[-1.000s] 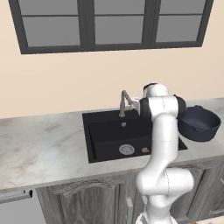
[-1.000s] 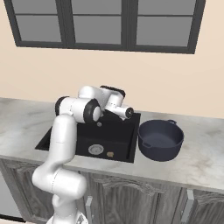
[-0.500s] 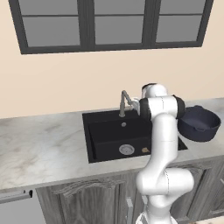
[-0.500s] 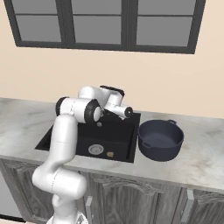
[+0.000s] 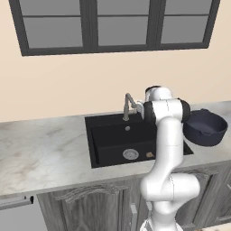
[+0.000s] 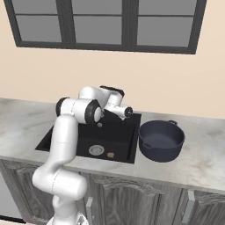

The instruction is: Dump the garlic from the pot into the sink. Then turn on the water and wash the garlic. Then turn off the water and put the garlic back in the pot.

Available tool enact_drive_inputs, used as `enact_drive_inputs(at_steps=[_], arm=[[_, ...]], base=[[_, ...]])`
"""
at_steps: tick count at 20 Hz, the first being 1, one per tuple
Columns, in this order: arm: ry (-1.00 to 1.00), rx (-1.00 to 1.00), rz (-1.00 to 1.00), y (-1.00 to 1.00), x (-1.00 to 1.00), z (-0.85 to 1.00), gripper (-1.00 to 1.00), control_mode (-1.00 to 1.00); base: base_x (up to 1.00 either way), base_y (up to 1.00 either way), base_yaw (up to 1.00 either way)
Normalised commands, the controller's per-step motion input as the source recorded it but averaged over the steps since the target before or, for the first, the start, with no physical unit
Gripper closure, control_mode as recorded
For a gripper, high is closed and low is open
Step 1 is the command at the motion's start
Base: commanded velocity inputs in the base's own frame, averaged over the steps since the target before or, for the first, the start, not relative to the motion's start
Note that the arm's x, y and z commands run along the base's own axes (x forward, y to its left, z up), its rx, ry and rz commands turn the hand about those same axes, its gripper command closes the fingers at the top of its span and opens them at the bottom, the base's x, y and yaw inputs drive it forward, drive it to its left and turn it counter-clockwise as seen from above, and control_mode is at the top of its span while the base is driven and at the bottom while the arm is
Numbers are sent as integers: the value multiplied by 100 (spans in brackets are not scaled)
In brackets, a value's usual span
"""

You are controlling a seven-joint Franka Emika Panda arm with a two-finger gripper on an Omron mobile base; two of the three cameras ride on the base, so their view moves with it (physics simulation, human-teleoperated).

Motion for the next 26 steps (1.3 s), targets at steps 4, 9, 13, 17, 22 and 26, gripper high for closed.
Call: enact_drive_inputs(at_steps=[4,9,13,17,22,26], arm=[[2,10,-1,-55,0,-18,100,-100],[7,15,-4,-54,2,-26,100,-100],[13,21,-12,-49,8,-31,100,-100],[17,24,-13,-46,5,-39,100,-100],[12,21,-11,-45,0,-51,100,-100],[2,14,-7,-30,0,-60,100,-100]], base=[[0,0,0],[0,0,0],[0,0,0],[0,0,0],[0,0,0],[0,0,0]])
